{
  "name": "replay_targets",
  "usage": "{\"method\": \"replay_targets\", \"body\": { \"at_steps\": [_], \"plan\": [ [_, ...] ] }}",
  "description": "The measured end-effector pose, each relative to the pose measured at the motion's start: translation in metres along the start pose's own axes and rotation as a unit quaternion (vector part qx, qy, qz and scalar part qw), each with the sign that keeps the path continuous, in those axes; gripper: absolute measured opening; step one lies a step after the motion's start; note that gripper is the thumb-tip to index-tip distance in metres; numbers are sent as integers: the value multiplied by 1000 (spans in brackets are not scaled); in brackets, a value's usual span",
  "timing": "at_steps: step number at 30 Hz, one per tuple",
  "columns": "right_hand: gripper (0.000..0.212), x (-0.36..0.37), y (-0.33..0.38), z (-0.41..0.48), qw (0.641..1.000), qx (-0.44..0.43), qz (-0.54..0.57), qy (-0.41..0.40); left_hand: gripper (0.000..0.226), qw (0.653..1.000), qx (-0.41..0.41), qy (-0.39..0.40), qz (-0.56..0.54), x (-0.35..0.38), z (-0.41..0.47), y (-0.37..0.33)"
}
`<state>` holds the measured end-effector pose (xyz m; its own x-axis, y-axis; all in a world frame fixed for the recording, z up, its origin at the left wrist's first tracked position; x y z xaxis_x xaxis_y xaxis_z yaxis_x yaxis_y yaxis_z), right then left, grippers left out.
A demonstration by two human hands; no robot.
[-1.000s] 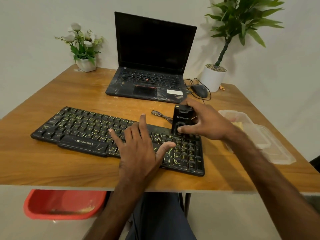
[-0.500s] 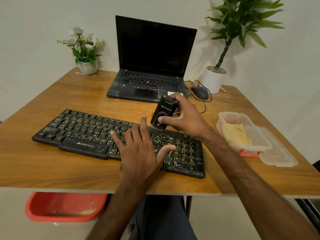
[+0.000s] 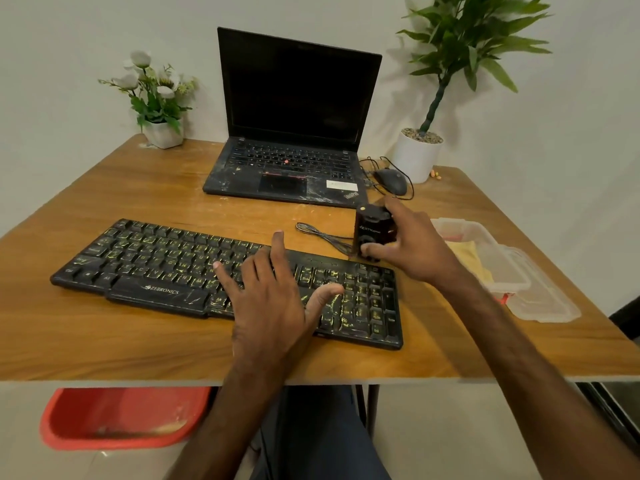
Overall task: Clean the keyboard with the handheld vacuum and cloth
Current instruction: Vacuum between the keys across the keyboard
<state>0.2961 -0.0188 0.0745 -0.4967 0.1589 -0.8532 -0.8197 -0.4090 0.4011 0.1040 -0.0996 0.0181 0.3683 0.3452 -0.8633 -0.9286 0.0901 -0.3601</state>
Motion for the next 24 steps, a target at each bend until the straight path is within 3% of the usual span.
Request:
{"method": "replay_targets", "body": {
  "at_steps": [4, 9, 13, 15, 18, 22, 24],
  "plan": [
    [53, -4, 0, -16, 994, 8, 105, 1, 102, 1000, -4, -6, -5, 0, 1, 0],
    [54, -17, 4, -13, 998, -11, -59, -32, 103, 1000, 2, 2, 5, 2, 1, 0],
    [53, -17, 5, -17, 998, -4, 59, -8, 104, 1000, -1, 6, 13, 3, 1, 1],
    [54, -7, 5, -19, 1000, -20, 11, 20, 104, 1000, -2, 2, 14, 2, 0, 2],
    [54, -17, -3, -19, 993, 1, -111, -25, 104, 1000, 0, -3, 11, 2, 0, 1],
    [51, -22, -4, -27, 998, 12, 51, -23, 104, 1000, -2, -5, 11, 2, 0, 2],
    [51, -13, -3, -30, 1000, 2, 18, 4, 104, 1000, -1, -5, 13, 3, 0, 2]
  ]
}}
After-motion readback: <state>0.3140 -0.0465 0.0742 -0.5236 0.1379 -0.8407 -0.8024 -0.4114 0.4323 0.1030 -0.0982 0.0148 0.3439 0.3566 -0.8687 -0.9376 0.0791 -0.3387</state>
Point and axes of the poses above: each hand's wrist, its own z-axis towards the middle knuckle, its own x-axis out of the palm, y = z × x, the point moved 8 cm from there along z, towards the middle knuckle, and after that the axes turned 6 degrees about -z, right-handed, at the moved point
